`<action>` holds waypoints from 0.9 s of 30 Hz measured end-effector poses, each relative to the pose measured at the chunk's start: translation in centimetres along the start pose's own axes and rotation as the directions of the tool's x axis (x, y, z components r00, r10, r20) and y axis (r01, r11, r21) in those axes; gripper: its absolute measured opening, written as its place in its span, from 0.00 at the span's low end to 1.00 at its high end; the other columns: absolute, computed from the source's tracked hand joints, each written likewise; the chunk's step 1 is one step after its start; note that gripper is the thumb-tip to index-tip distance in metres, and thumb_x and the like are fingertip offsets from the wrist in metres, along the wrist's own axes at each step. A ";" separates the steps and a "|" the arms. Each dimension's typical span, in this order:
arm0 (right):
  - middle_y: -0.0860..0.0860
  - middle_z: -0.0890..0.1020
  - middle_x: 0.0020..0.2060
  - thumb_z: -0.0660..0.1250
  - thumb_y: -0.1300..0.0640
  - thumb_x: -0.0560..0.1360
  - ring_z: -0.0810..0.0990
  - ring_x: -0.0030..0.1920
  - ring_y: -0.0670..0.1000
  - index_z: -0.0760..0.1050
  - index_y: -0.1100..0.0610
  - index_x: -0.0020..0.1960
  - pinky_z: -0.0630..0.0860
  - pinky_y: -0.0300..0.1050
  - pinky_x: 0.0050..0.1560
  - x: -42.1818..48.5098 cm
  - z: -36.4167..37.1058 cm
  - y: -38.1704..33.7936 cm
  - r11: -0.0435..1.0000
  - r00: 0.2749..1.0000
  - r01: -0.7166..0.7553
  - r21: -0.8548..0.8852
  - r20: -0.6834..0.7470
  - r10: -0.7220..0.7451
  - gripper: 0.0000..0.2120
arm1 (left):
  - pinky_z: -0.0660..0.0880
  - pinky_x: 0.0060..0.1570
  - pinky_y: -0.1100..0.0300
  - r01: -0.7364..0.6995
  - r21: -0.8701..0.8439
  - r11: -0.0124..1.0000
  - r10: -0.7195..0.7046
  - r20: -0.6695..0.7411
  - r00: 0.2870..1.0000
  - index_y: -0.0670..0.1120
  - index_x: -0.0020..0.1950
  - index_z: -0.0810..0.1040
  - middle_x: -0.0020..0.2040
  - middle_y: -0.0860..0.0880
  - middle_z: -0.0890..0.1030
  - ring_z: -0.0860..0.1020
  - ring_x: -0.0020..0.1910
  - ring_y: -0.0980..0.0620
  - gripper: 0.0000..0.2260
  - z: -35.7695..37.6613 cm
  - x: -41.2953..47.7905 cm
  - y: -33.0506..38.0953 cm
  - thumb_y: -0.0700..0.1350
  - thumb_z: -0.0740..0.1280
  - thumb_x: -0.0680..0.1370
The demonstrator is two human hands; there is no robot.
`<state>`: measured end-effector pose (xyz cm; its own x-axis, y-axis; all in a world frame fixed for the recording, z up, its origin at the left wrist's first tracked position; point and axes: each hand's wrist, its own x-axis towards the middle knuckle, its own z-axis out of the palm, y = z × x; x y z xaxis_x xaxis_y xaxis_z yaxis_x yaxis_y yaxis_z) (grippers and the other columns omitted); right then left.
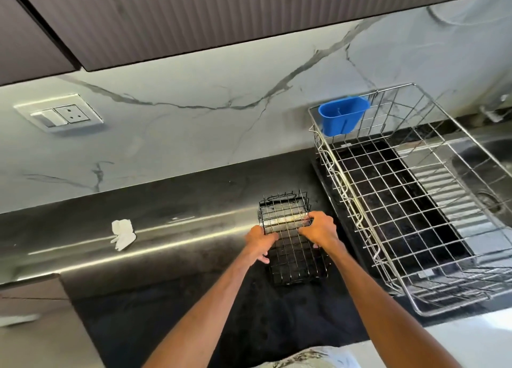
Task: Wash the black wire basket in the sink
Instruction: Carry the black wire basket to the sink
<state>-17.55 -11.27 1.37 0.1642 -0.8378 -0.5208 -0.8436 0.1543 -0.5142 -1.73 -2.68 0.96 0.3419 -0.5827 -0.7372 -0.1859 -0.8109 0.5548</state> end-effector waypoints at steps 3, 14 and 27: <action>0.47 0.80 0.40 0.76 0.59 0.72 0.82 0.39 0.47 0.80 0.54 0.53 0.85 0.50 0.46 -0.2 0.4 -0.3 1.000 1.000 0.019 0.004 -0.016 -0.019 0.11 | 0.79 0.26 0.63 -0.075 0.129 0.989 0.077 -0.015 0.997 0.39 0.71 0.69 0.63 0.42 0.77 0.78 0.39 0.52 0.14 0.7 0.1 0.7 0.40 0.61 0.85; 0.47 0.82 0.36 0.72 0.60 0.73 0.75 0.25 0.41 0.78 0.53 0.59 0.74 0.36 0.29 -7.5 0.5 -1.8 0.962 0.944 0.264 0.063 -0.221 -0.244 0.15 | 0.84 0.40 0.59 -0.117 -0.233 0.965 0.076 -0.178 0.981 0.42 0.79 0.62 0.50 0.48 0.76 0.80 0.47 0.49 0.26 -0.9 -4.3 -3.1 0.40 0.67 0.83; 0.44 0.83 0.36 0.75 0.59 0.72 0.79 0.28 0.46 0.77 0.46 0.58 0.81 0.42 0.34 -22.9 1.4 0.5 0.905 0.804 0.424 0.026 -0.471 -0.363 0.17 | 0.74 0.52 0.54 -0.327 -0.277 0.903 0.256 -0.262 0.930 0.44 0.81 0.63 0.46 0.55 0.72 0.75 0.45 0.57 0.30 0.8 -16.9 -9.6 0.44 0.70 0.81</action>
<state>-21.05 8.73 12.09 0.1976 -0.9762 0.0889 -0.6806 -0.2019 -0.7042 -6.46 14.91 7.77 0.5121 -0.7361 -0.4427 -0.0242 -0.5275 0.8492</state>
